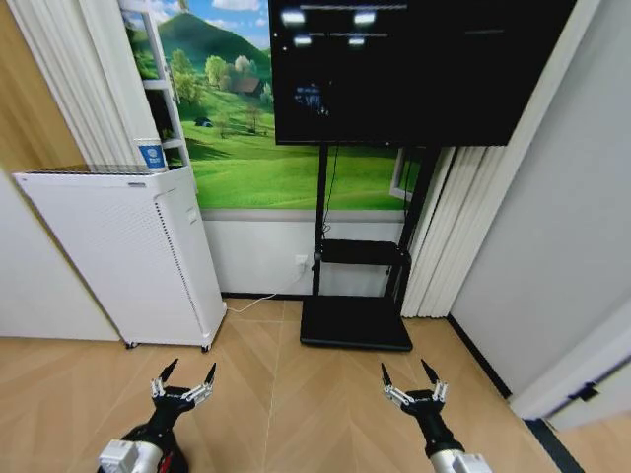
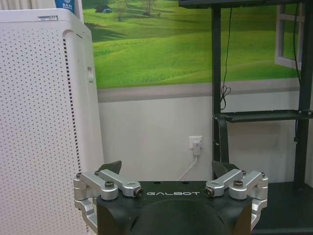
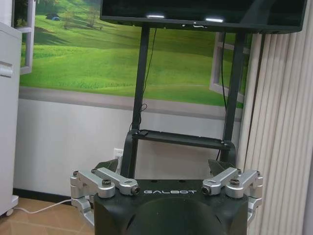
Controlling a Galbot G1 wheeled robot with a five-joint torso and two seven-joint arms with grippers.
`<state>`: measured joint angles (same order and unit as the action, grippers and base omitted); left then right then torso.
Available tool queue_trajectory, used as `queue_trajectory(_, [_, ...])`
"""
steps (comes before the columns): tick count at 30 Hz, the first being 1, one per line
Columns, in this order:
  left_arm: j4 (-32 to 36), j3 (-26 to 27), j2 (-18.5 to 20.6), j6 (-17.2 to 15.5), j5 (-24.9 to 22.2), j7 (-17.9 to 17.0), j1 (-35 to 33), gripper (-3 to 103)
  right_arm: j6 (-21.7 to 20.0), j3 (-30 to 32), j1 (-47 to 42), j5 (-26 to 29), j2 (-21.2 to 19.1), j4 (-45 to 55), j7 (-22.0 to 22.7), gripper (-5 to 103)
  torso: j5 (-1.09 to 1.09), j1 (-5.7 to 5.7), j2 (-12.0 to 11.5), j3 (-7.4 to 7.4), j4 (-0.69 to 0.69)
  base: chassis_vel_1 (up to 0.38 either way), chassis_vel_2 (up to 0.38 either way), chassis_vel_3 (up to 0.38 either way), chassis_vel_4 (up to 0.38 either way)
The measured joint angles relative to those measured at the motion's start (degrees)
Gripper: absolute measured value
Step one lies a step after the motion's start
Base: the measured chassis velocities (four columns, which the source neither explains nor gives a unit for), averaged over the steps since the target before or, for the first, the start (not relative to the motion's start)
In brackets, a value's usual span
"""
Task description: Pick up the trash bin and place the garbage on the floor into it.
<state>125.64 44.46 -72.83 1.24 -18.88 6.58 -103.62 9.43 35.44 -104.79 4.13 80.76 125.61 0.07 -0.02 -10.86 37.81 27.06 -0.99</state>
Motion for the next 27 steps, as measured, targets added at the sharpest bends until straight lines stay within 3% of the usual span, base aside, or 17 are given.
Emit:
queue_trajectory(13, [-0.01, 0.00, 0.00, -0.01, 0.00, 0.00, -0.02, 100, 0.01, 0.00, -0.02, 0.00, 0.00, -0.01, 0.00, 100, 0.00, 0.08, -0.08, -0.06, 0.00, 0.281, -0.301, -0.293, 0.293])
queue_trajectory(19, [0.00, -0.01, 0.00, -0.01, 0.00, 0.01, 0.00, 100, 0.01, 0.00, -0.01, 0.00, 0.00, -0.01, 0.01, 100, 0.05, 0.07, -0.11, -0.07, -0.02, 0.020, -0.106, -0.053, 0.145])
queue_trajectory(27, [0.00, -0.01, 0.00, -0.01, -0.01, 0.01, 0.01, 100, 0.00, 0.00, 0.03, 0.00, 0.00, 0.00, 0.01, 100, 0.02, 0.02, -0.14, -0.06, 0.00, -0.027, 0.029, 0.042, -0.042])
